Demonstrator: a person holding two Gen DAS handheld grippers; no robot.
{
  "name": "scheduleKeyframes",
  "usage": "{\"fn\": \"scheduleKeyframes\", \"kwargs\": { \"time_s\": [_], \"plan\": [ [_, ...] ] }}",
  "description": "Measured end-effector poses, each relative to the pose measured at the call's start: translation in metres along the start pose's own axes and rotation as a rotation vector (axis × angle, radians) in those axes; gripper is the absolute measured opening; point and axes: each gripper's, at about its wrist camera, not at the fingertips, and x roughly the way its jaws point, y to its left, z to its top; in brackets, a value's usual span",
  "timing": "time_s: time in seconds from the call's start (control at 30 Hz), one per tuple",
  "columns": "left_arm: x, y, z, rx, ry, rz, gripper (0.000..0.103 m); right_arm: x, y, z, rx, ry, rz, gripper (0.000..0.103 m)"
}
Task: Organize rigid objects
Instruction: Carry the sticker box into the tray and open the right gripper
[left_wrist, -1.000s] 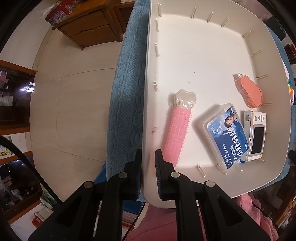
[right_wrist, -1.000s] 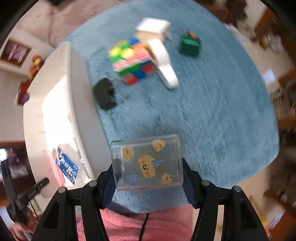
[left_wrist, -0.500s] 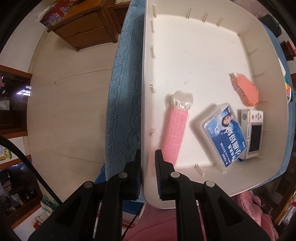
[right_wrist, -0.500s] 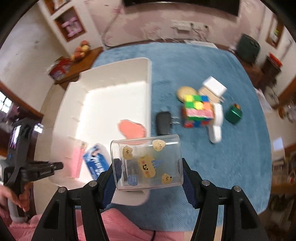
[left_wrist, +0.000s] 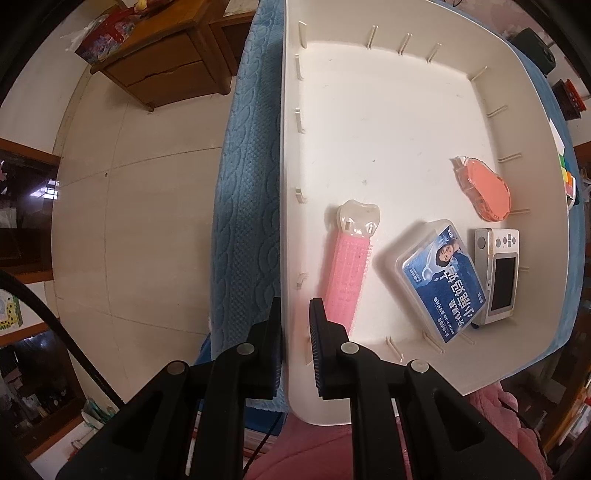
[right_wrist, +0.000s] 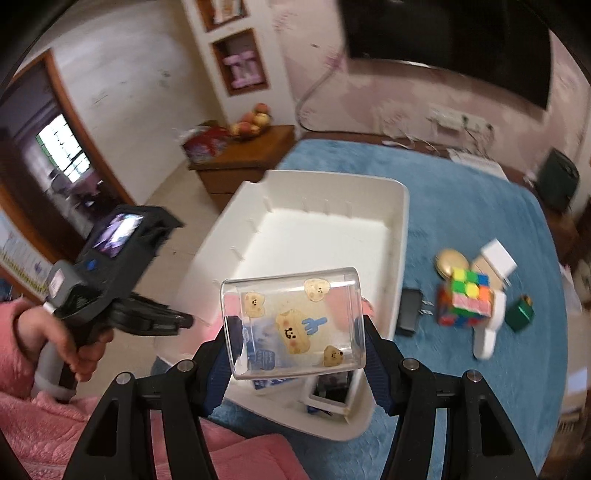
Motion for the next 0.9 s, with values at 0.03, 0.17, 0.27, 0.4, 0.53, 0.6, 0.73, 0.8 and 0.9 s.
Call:
{"fn": "scheduleKeyframes", "kwargs": {
  "time_s": [0.03, 0.17, 0.27, 0.4, 0.53, 0.6, 0.73, 0.8, 0.9],
  "plan": [
    [-0.001, -0.002, 0.000, 0.001, -0.001, 0.001, 0.014, 0.001, 0.005, 0.001, -0.024, 0.003, 0.004, 0.063],
    [-0.001, -0.004, 0.000, 0.009, -0.002, 0.007, 0.014, 0.006, 0.020, 0.002, -0.098, 0.013, 0.018, 0.063],
    [-0.002, -0.005, 0.000, 0.011, -0.002, 0.006, 0.014, 0.011, 0.030, 0.002, -0.150, 0.031, 0.022, 0.063],
    [0.000, -0.005, 0.001, 0.011, -0.002, 0.003, 0.014, 0.017, 0.035, 0.002, -0.178, 0.059, -0.002, 0.073],
    [0.001, -0.005, 0.004, 0.009, 0.000, 0.003, 0.014, 0.017, 0.033, 0.002, -0.170, 0.056, -0.011, 0.078],
    [0.001, -0.005, 0.005, 0.007, 0.000, 0.003, 0.014, 0.017, 0.031, 0.003, -0.162, 0.056, -0.017, 0.078],
    [0.000, -0.005, 0.005, 0.004, 0.003, 0.005, 0.014, 0.018, 0.019, 0.005, -0.117, 0.052, -0.026, 0.078],
    [0.001, -0.005, 0.006, 0.003, 0.005, 0.007, 0.014, 0.017, 0.012, 0.006, -0.087, 0.046, -0.029, 0.079],
    [0.001, -0.005, 0.007, 0.001, 0.008, 0.010, 0.014, 0.015, -0.003, 0.008, -0.017, 0.019, -0.038, 0.078]
  ]
}}
